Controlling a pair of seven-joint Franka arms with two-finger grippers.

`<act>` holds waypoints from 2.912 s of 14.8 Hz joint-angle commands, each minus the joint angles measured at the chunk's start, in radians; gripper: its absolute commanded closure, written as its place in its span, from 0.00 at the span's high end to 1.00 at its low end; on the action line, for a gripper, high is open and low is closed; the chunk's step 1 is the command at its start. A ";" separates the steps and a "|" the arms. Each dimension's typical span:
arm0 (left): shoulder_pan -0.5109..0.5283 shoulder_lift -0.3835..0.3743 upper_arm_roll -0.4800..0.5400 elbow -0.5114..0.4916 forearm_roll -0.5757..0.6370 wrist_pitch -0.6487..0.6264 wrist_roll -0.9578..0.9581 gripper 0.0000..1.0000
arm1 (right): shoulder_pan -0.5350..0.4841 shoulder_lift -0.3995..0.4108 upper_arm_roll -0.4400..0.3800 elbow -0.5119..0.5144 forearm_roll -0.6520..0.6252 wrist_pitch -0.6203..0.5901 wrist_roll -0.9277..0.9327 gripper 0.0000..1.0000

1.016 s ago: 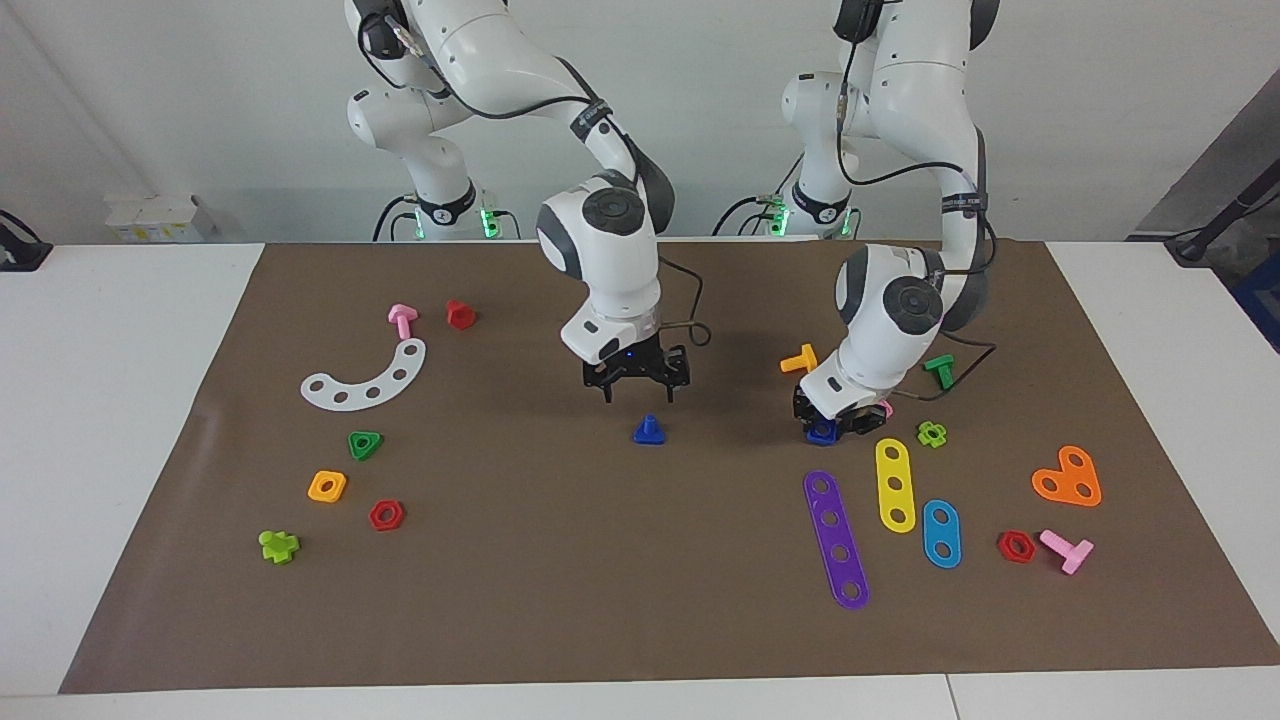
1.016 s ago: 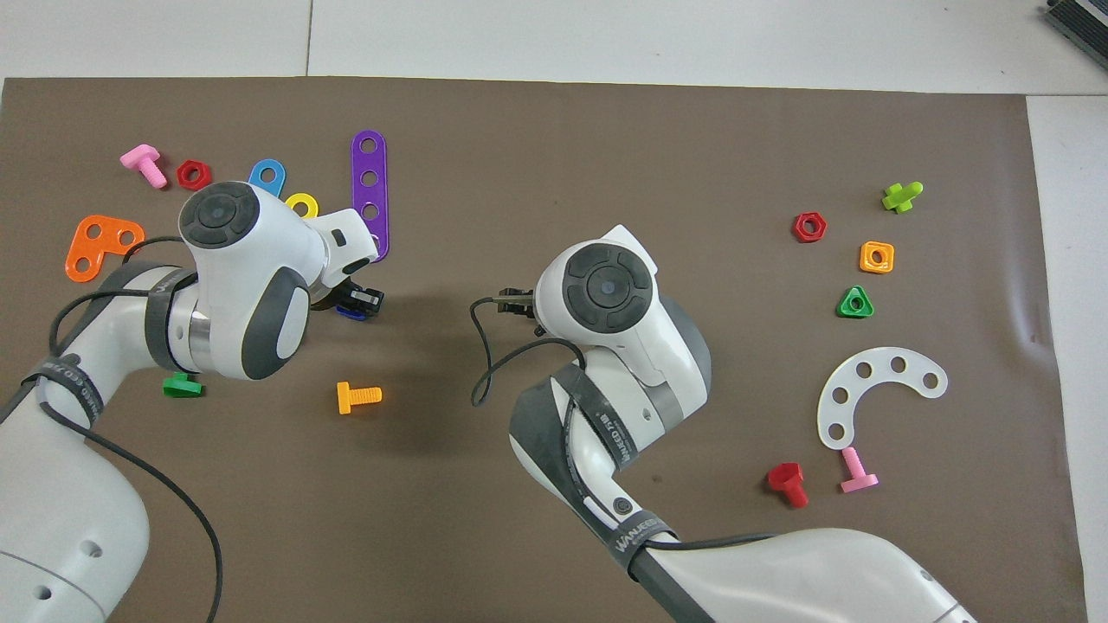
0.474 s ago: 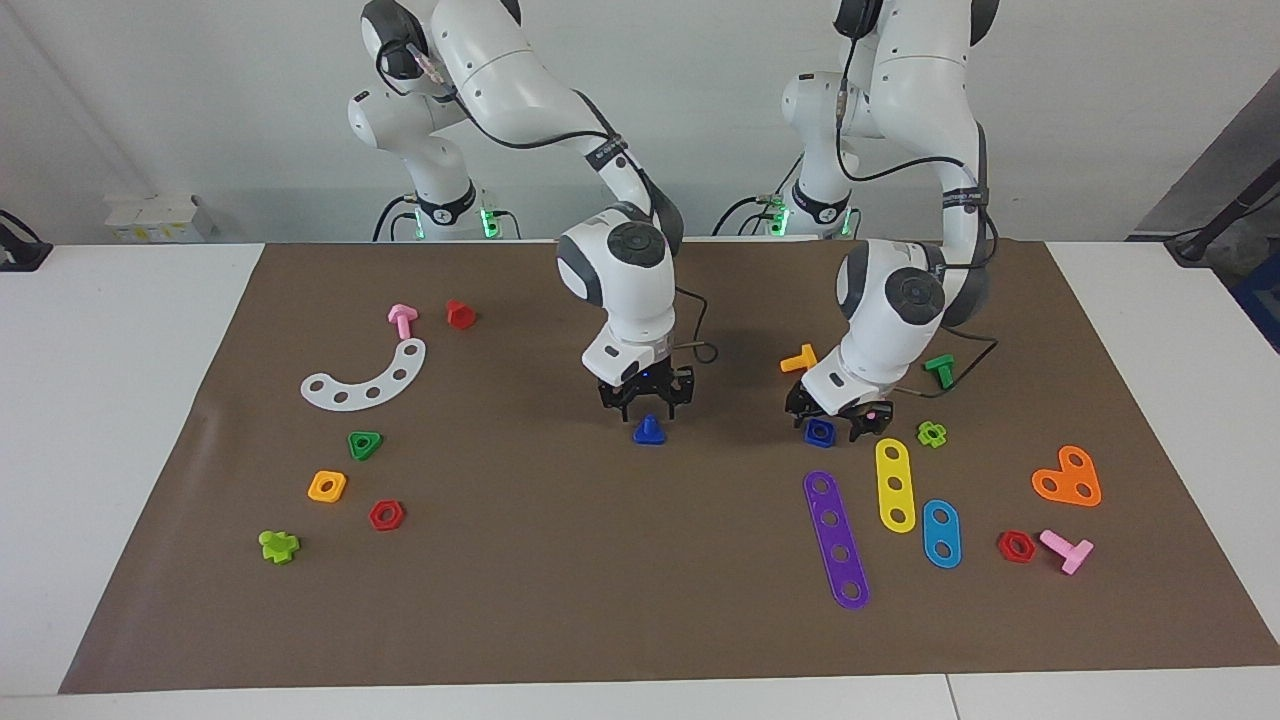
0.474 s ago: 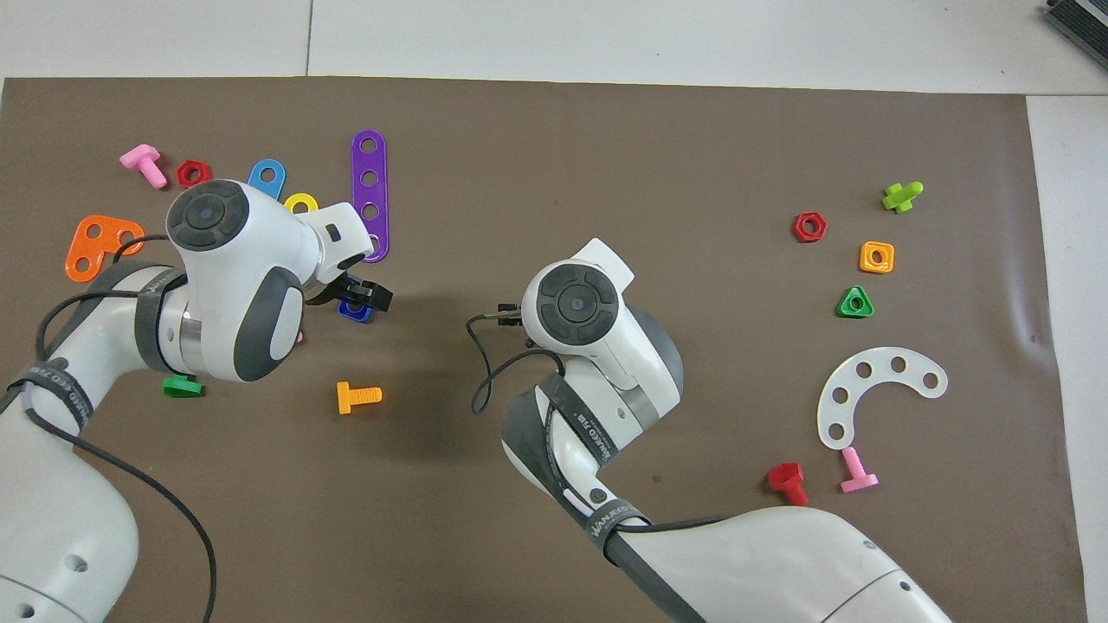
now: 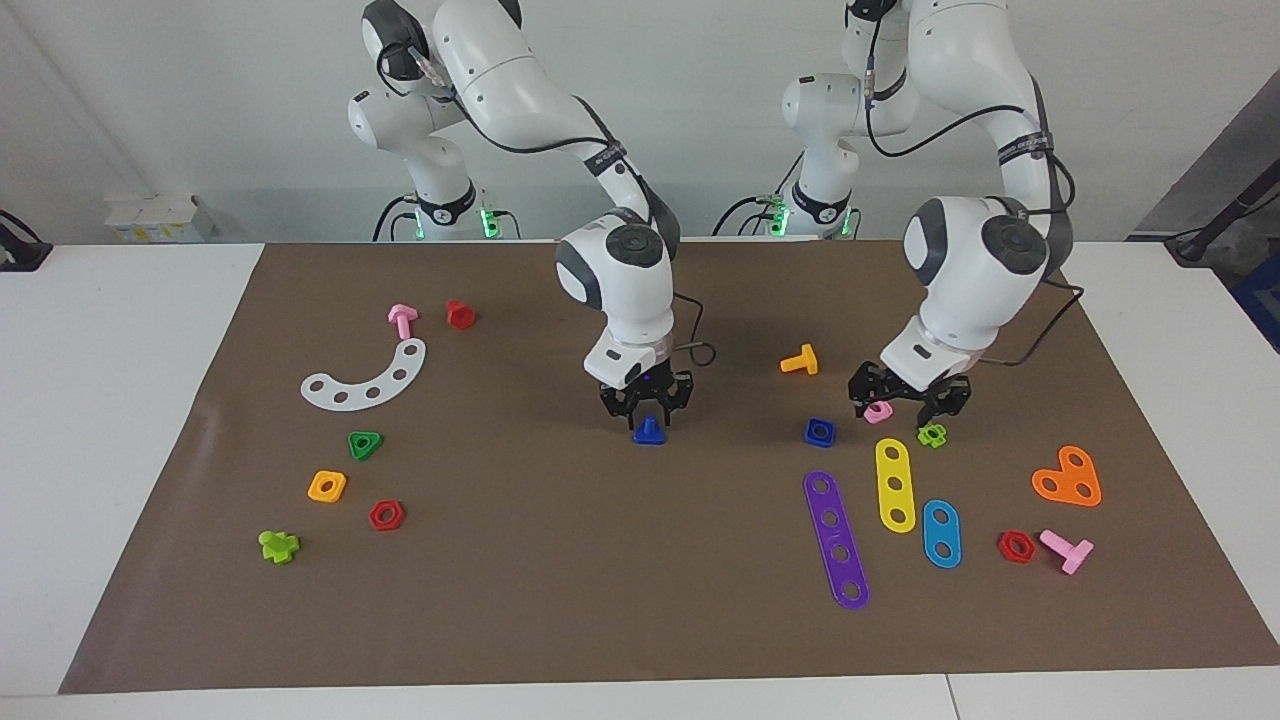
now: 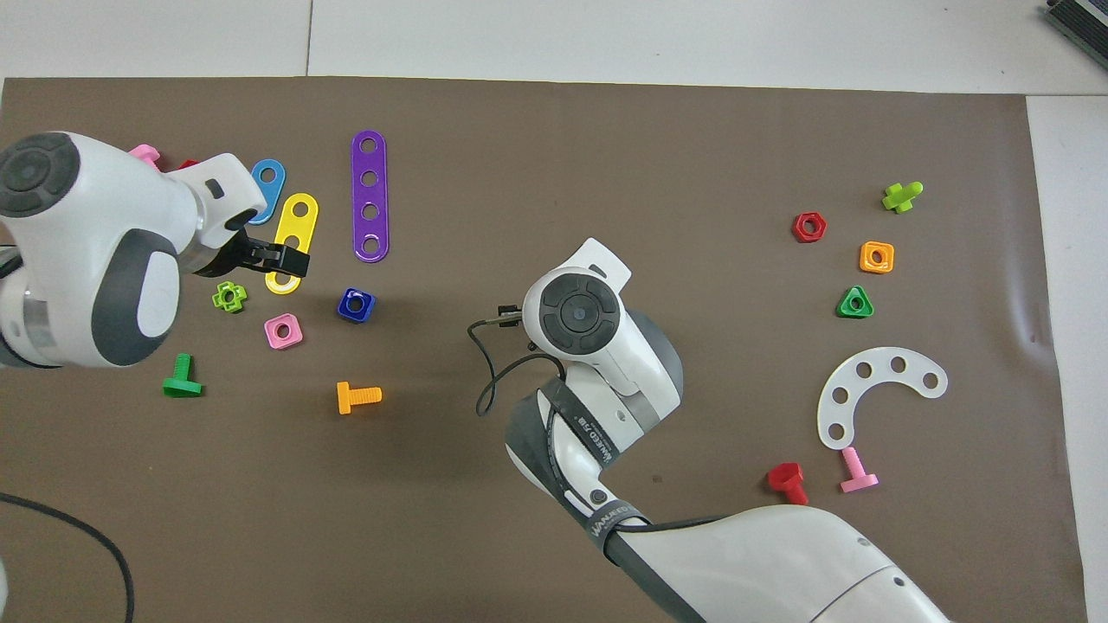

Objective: Unscrew and place screws in storage area

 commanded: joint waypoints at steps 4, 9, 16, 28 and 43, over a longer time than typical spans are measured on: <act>0.110 -0.081 -0.006 0.075 -0.005 -0.208 0.024 0.99 | -0.007 -0.011 0.001 -0.055 -0.027 0.073 -0.032 0.46; 0.097 -0.086 -0.001 0.299 0.079 -0.459 -0.047 1.00 | -0.007 -0.009 0.001 -0.051 -0.028 0.073 -0.032 0.40; 0.063 -0.120 -0.019 0.319 0.105 -0.522 -0.153 1.00 | -0.006 -0.009 -0.001 -0.028 -0.028 0.065 -0.031 0.40; 0.081 -0.133 -0.018 0.284 0.045 -0.474 -0.136 1.00 | -0.009 -0.009 0.001 -0.034 -0.048 0.073 -0.020 0.35; 0.074 -0.176 -0.015 0.190 0.045 -0.411 -0.141 1.00 | -0.191 -0.273 -0.005 -0.025 -0.047 -0.237 -0.108 0.00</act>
